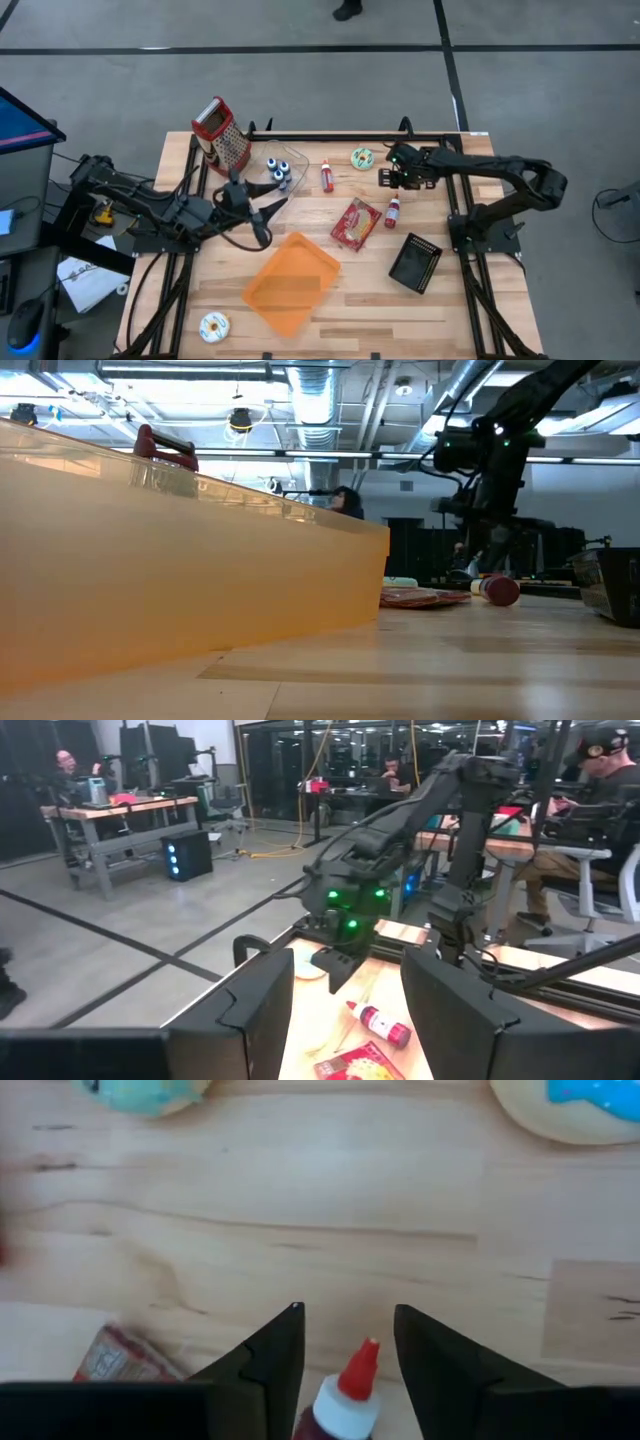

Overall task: Pick & Place Food Item
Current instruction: Put the red food coloring bottle into the transparent bin

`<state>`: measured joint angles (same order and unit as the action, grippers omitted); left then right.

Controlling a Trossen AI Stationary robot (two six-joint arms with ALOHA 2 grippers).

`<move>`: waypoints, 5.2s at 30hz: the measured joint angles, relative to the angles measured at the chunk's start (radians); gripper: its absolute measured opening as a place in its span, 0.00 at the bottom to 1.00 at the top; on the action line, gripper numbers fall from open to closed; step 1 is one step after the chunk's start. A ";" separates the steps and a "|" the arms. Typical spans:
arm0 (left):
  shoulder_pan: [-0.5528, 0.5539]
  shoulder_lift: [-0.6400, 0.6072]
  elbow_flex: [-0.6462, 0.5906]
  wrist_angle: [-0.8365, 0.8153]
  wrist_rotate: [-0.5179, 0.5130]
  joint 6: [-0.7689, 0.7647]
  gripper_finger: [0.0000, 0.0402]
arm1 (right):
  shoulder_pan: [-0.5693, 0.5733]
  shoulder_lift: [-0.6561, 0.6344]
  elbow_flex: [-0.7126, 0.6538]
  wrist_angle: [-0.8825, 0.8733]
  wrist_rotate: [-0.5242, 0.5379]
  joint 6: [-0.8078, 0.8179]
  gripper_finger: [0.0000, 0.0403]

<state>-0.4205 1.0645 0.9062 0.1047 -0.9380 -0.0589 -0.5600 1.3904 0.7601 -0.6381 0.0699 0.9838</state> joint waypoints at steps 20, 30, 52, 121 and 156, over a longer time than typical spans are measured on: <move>0.007 0.000 0.000 0.000 -0.004 -0.006 0.45 | 0.017 0.080 -0.091 0.086 -0.070 0.055 0.32; 0.008 0.000 0.000 0.001 -0.004 -0.006 0.45 | 0.037 0.090 -0.114 0.128 -0.062 0.098 0.31; 0.008 0.000 0.000 0.001 -0.022 -0.007 0.45 | 0.162 0.014 -0.117 0.216 0.038 0.150 0.03; -0.117 0.044 0.000 -0.135 -0.275 0.018 0.44 | 0.645 0.595 -0.046 1.914 0.685 -0.887 0.00; -0.117 0.044 0.000 -0.135 -0.271 -0.002 0.46 | 0.659 0.653 -0.055 2.027 0.657 -0.868 0.25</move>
<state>-0.5373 1.1084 0.9058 -0.0301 -1.2095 -0.0605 0.0993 2.0430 0.7048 1.3893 0.7270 0.1155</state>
